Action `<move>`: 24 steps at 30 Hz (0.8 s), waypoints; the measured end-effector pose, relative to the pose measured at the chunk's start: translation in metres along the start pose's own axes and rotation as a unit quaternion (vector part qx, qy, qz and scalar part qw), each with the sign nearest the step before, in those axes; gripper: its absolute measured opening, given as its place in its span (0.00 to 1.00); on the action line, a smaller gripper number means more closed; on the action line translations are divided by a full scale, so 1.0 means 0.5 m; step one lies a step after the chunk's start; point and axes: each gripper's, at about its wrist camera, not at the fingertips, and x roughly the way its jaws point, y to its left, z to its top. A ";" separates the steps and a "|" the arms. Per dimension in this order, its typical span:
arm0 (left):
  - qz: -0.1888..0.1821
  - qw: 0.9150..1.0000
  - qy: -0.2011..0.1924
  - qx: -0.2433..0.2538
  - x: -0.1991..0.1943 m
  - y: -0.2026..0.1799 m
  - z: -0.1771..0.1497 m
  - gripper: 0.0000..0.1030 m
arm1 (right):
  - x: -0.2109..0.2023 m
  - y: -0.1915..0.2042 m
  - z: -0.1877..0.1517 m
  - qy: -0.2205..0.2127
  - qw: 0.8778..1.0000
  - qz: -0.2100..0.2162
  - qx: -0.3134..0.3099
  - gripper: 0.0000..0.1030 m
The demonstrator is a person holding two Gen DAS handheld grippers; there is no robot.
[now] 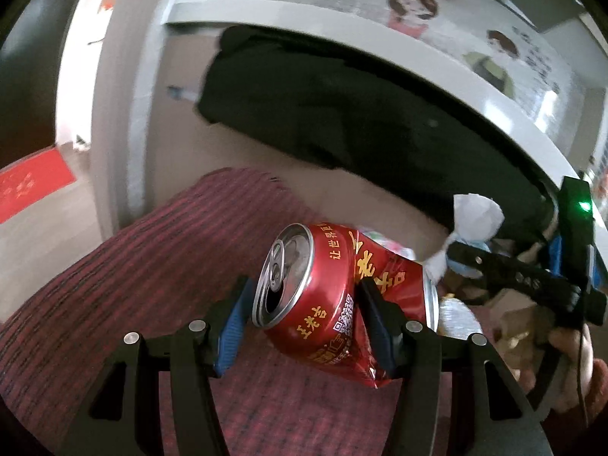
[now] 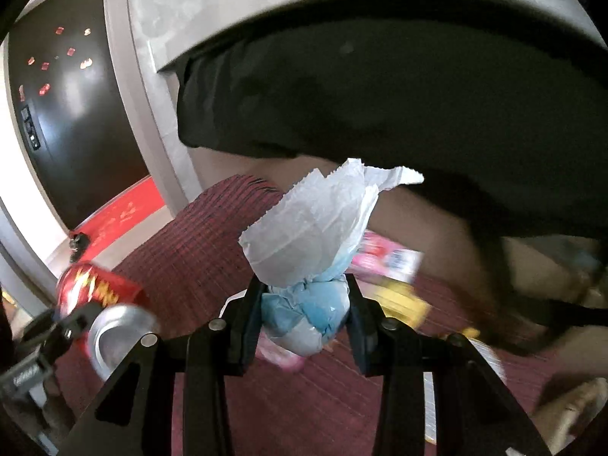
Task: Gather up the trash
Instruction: 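Hold the red can in the left gripper while the right gripper grasps the tissue bundle, then carry the red can with the left gripper while the right gripper carries the tissue bundle to the bin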
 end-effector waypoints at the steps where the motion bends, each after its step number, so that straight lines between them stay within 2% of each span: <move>1: -0.002 1.000 -0.002 0.007 0.001 -0.018 0.002 0.56 | -0.026 -0.015 -0.008 -0.006 1.000 -0.007 -0.001 0.36; 8: 0.009 0.997 -0.033 0.074 -0.018 -0.160 0.009 0.56 | -0.132 -0.087 -0.036 -0.041 0.999 -0.032 0.009 0.36; 16: 0.014 0.992 -0.045 0.114 -0.029 -0.283 0.004 0.55 | -0.225 -0.179 -0.082 -0.074 0.996 -0.039 0.022 0.36; 24: -0.004 0.988 -0.053 0.142 -0.043 -0.399 -0.010 0.55 | -0.316 -0.262 -0.119 -0.106 0.992 -0.050 0.049 0.36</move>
